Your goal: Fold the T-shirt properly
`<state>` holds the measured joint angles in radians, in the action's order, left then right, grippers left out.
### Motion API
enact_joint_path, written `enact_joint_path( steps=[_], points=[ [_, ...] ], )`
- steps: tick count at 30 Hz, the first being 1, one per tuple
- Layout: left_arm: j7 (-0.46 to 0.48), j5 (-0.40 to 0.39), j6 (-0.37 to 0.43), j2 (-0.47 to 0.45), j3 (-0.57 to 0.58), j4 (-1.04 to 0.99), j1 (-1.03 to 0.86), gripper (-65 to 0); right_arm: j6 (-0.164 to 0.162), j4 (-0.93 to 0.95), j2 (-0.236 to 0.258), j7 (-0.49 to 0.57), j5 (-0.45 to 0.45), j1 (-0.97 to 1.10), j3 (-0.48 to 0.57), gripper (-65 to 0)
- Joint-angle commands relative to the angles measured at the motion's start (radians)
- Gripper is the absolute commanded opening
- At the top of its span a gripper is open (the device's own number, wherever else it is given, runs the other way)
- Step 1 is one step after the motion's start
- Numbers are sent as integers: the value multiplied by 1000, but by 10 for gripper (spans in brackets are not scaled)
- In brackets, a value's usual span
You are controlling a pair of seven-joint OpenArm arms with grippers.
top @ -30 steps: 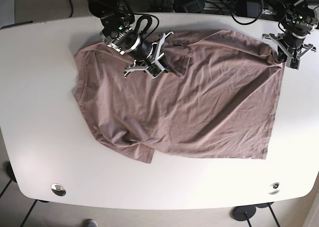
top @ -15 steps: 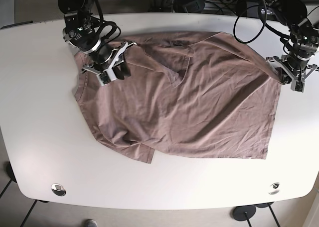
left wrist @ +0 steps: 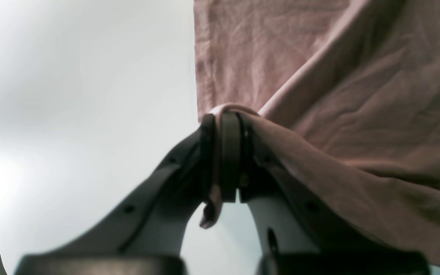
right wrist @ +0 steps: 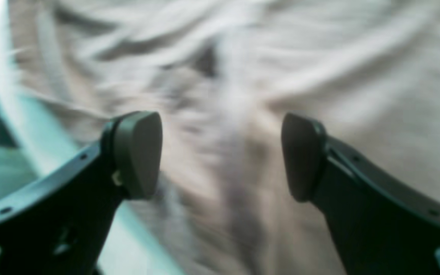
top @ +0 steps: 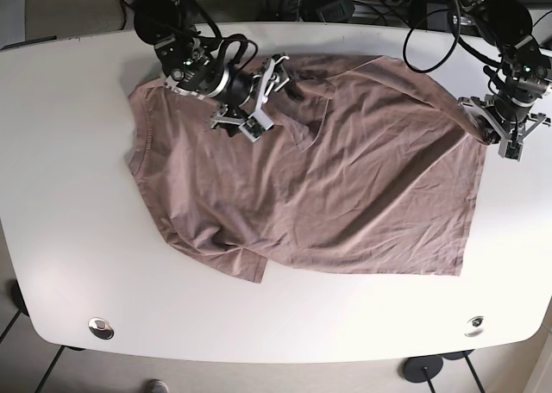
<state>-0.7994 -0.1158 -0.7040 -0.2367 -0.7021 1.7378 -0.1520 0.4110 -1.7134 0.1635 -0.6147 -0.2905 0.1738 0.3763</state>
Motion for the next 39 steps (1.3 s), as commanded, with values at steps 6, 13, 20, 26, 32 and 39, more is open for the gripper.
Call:
enact_joint_path(
  steps=[6,13,20,26,32,39],
  points=[
    [18,-11,6,-17,-9,15,4,-650,-1,151,-32,161,158,-40,-3,-377],
    [18,-11,6,-17,-11,15,4,-650,1,177,-57,198,198,-29,-75,-631],
    [15,-11,6,-17,-11,21,2,-650,1,-121,-57,192,201,171,-165,-634],
    [15,-14,6,-19,-46,11,-21,-650,4,-257,-55,192,172,316,-348,-636],
    [15,-11,6,-45,-41,-160,108,-650,12,-207,-32,126,121,183,-494,-636],
    [19,-11,6,-102,62,-390,265,-650,2,-18,-22,114,129,-6,-494,-636]
  ],
)
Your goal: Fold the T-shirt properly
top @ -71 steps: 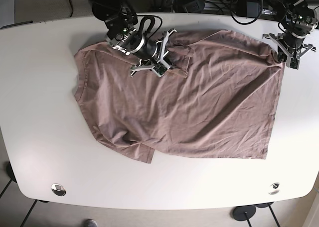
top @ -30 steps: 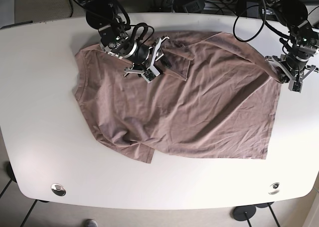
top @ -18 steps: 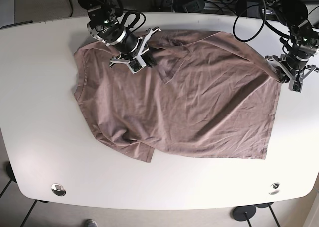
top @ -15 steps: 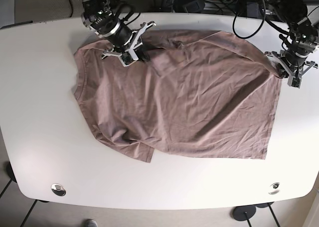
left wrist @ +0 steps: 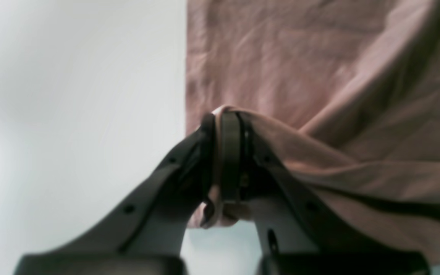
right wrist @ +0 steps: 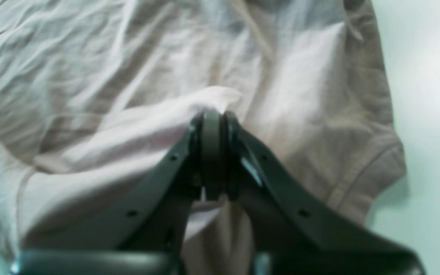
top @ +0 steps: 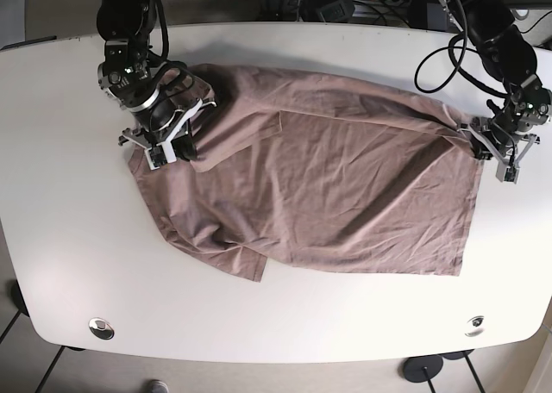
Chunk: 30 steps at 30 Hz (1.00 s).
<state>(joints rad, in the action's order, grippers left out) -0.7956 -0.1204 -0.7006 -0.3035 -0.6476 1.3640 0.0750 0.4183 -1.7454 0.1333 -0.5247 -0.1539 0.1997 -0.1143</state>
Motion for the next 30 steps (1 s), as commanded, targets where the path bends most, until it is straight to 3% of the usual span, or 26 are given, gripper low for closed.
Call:
enact_joint_path(
  steps=[1,6,8,11,13,14,15,16,17,18,19,23,27,29,30],
  points=[
    [18,-6,2,-50,25,-54,58,-650,-5,46,9,27,-6,-53,-5,-636],
    [141,-6,2,-90,114,-191,115,-650,0,192,12,30,-6,-181,-75,-633],
    [166,-6,2,-113,165,-206,134,-650,1,223,53,30,-8,-227,-74,-631],
    [173,-6,2,-119,211,-208,156,-650,3,215,62,15,-11,-228,-71,-595],
    [183,-6,2,-121,236,-209,165,-650,3,147,65,-24,-9,-205,-75,-457],
    [183,-6,2,-122,245,-211,171,-610,3,83,65,-48,-17,-167,-80,-331],
    [183,-6,2,-122,245,-209,179,-556,4,31,64,-53,-17,-134,-80,-260],
    [183,-6,2,-122,242,-209,184,-454,4,-41,58,-53,-17,-70,-80,-184],
    [183,-8,2,-122,237,-209,184,-386,4,-83,55,-53,-19,-27,-80,-159],
    [183,-9,2,-122,237,-199,179,-311,4,-135,39,-54,-19,36,-80,-151],
    [183,-12,2,-124,234,-189,177,-289,4,-158,15,-54,-19,77,-80,-149],
    [183,-17,2,-125,167,-88,81,-300,6,-176,-51,-50,-19,192,-124,-149],
    [183,-17,2,-113,96,21,-56,-311,75,-115,-64,-48,-19,197,-178,-159],
    [198,-15,2,-84,82,16,-80,-331,100,-80,-64,-50,-19,168,-186,-239],
    [233,-9,2,-64,78,10,-82,-332,104,-46,-62,-50,-19,156,-186,-309]
  ],
)
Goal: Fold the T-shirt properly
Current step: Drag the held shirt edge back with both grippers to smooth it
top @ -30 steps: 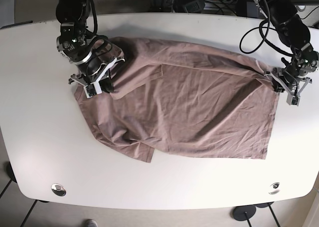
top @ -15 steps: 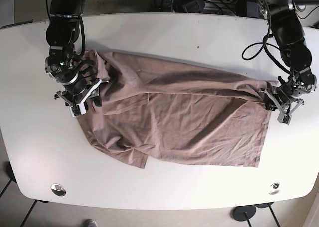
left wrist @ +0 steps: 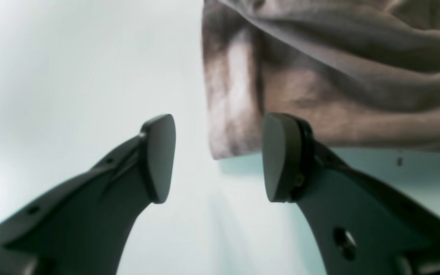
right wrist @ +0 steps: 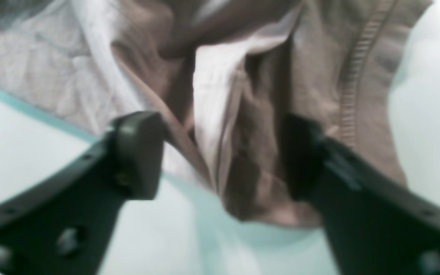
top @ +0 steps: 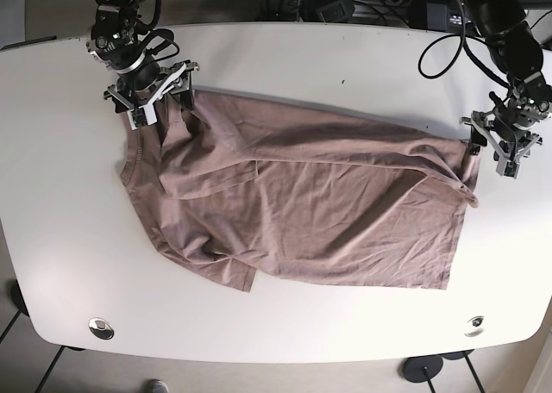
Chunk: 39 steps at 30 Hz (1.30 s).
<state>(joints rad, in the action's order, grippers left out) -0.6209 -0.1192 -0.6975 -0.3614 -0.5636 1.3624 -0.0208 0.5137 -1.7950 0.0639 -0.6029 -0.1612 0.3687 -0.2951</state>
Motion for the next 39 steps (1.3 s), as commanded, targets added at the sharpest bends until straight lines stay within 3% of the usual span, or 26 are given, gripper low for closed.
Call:
enact_joint_path(
  steps=[1,2,4,5,7,10,13,17,24,25,27,28,30,31,36,39],
  points=[
    [86,-9,-1,6,-5,1,14,-332,9,19,9,28,-11,-21,-5,-358],
    [108,-9,-1,14,-2,-18,14,-332,9,33,9,28,-11,-26,-5,-414],
    [149,-9,-1,17,20,-117,22,-336,9,56,9,28,-11,-32,-5,-588],
    [161,-9,-1,12,34,-153,29,-356,9,53,11,27,-11,-30,-5,-633],
    [187,3,-1,9,64,-239,60,-436,9,37,12,25,-11,-21,-5,-617],
    [229,103,-1,-11,67,-354,84,-557,9,-15,15,25,-11,11,-5,-617],
    [266,122,-1,-17,64,-372,84,-560,9,-56,40,24,-11,29,-28,-610],
    [266,125,-1,-43,1,-374,58,-560,9,-64,67,24,-11,29,-66,-609],
    [261,122,-1,-74,-8,-338,14,-560,9,-38,106,24,-11,-1,-132,-606],
    [261,122,-1,-74,-8,-328,3,-560,9,-41,107,22,-11,-1,-131,-580],
    [261,122,-1,-70,-8,-315,-1,-558,10,-55,107,-9,-11,-1,-131,-453],
    [261,122,-1,-70,-8,-317,-1,-558,23,-75,107,-27,-16,-7,-129,-368],
    [261,122,-1,-70,-8,-317,-1,-557,81,-105,104,-82,-99,-7,-137,-192],
    [261,122,-1,-70,-8,-317,-1,-557,92,-114,104,-102,-142,-6,-151,-152],
    [261,122,-1,-72,-8,-317,-1,-557,98,-121,103,-282,-393,28,-298,-171],
    [261,118,-1,-72,-8,-317,-1,-557,98,-121,98,-294,-426,80,-301,-171]
  ],
)
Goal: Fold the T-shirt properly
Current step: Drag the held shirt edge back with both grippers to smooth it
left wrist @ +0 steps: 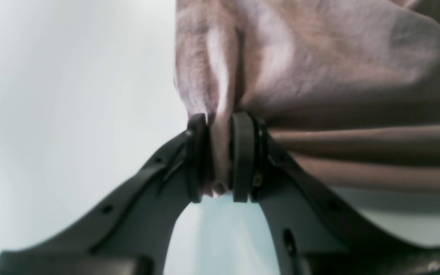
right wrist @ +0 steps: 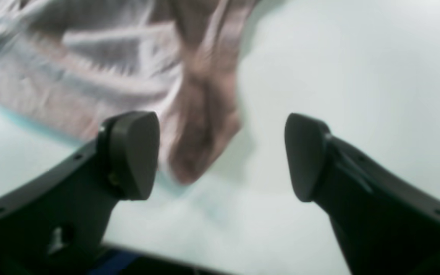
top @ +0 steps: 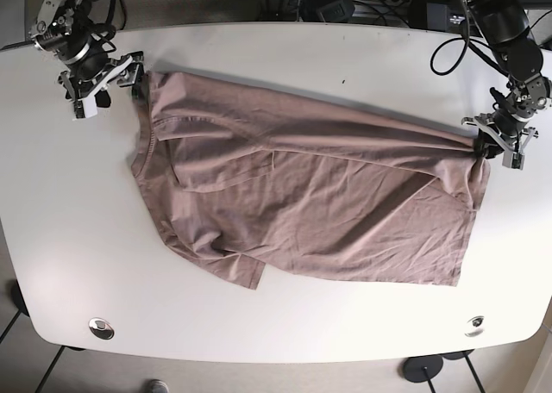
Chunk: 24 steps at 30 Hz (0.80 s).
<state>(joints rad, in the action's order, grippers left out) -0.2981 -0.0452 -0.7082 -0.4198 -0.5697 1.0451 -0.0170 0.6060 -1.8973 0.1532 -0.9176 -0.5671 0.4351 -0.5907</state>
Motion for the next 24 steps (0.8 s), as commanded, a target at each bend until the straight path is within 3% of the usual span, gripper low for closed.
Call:
enact_joint_path(
  steps=[1,5,7,9,13,17,21,24],
  points=[
    [-62,44,10,-14,-2,1,-5,-557,5,-1,-8,21,-20,28,-4,-171],
    [-62,44,10,-14,-2,1,-4,-557,7,87,-25,24,-20,28,8,-184],
    [-62,44,10,-12,-3,1,-4,-558,7,109,-5,25,-18,26,68,-219],
    [-62,44,10,-12,-3,1,-4,-560,5,115,6,27,-18,24,128,-284],
    [-63,44,10,-11,-74,2,-30,-560,1,149,3,27,-18,-3,134,-415],
    [-63,44,10,-11,-86,2,-36,-560,5,201,10,27,-18,-31,134,-636],
    [-74,43,10,-6,-117,70,-100,-561,7,155,32,25,-20,-15,136,-631],
    [-152,43,10,34,-151,218,-188,-561,7,106,61,24,-21,32,136,-631]
  ],
)
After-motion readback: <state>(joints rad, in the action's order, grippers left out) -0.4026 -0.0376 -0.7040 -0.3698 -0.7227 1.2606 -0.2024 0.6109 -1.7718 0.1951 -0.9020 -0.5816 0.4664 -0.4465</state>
